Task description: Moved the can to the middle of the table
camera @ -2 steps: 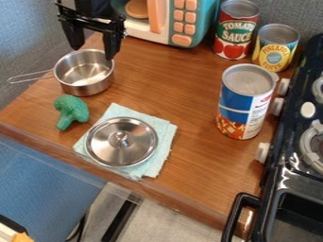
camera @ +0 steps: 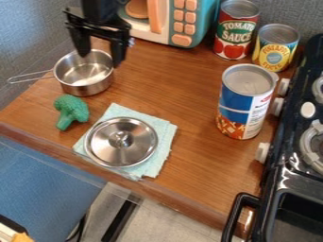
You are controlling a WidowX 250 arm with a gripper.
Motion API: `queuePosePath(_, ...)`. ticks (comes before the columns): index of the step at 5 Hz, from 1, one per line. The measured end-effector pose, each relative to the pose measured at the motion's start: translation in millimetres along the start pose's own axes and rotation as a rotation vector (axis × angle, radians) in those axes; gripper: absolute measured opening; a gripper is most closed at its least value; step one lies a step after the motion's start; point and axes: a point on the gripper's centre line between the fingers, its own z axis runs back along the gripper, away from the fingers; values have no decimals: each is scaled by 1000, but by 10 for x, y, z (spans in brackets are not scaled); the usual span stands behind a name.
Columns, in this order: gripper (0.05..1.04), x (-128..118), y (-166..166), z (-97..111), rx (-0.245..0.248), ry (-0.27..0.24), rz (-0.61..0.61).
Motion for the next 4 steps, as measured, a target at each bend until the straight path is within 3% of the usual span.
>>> queuePosePath(1, 1001, 77, -263, 23, -22, -16, -82)
queuePosePath(2, 1001, 216, -754, 122, -44, -57, -228)
queuePosePath(4, 1001, 274, -1727, 408, -104, -165, -498)
